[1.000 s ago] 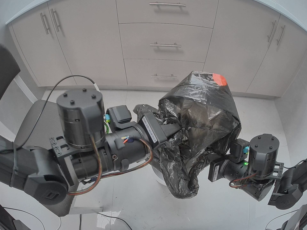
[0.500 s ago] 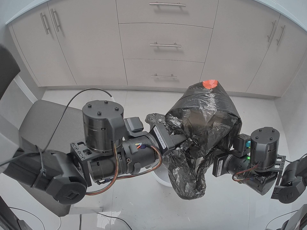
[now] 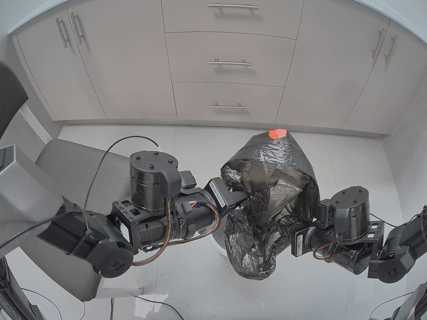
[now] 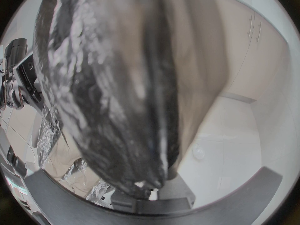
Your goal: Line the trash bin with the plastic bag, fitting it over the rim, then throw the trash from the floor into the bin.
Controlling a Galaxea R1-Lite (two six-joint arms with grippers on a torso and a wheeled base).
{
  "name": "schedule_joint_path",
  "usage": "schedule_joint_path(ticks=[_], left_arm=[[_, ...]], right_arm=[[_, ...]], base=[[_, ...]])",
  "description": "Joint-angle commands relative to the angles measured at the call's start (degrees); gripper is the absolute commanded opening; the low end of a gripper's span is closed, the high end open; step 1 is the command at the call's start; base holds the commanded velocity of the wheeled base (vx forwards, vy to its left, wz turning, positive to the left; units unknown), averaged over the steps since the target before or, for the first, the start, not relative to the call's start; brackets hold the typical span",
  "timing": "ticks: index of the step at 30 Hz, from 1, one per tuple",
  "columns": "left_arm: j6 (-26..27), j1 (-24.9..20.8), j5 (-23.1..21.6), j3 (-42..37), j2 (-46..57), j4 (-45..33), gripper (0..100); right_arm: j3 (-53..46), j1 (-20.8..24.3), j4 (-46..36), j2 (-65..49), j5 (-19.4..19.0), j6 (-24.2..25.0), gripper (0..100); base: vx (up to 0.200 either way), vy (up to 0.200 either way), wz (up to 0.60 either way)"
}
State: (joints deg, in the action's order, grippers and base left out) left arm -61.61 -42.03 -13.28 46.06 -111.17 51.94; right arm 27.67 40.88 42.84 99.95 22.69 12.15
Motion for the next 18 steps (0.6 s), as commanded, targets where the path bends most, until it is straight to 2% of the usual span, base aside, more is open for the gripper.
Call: schedule_joint_path(ticks=[1, 7, 18], left_arm=[[-0.4, 2.2, -0.4, 0.4, -3.8, 2.2, 0], [-0.4, 5.0, -2.7, 0.6, -6.5, 3.9, 0], [-0.4, 7.2, -2.7, 2.5, -10.7, 3.9, 0]], right_arm=[[0.8, -1.1, 0.8, 5.1, -1.3, 0.9, 0], [1.2, -2.6, 5.9, 9.9, -2.3, 1.6, 0], [1.2, -4.3, 13.5, 17.4, -2.4, 1.6, 0]], base=[[0.0, 0.0, 0.0], [0.0, 0.0, 0.0], [0.0, 0.0, 0.0]])
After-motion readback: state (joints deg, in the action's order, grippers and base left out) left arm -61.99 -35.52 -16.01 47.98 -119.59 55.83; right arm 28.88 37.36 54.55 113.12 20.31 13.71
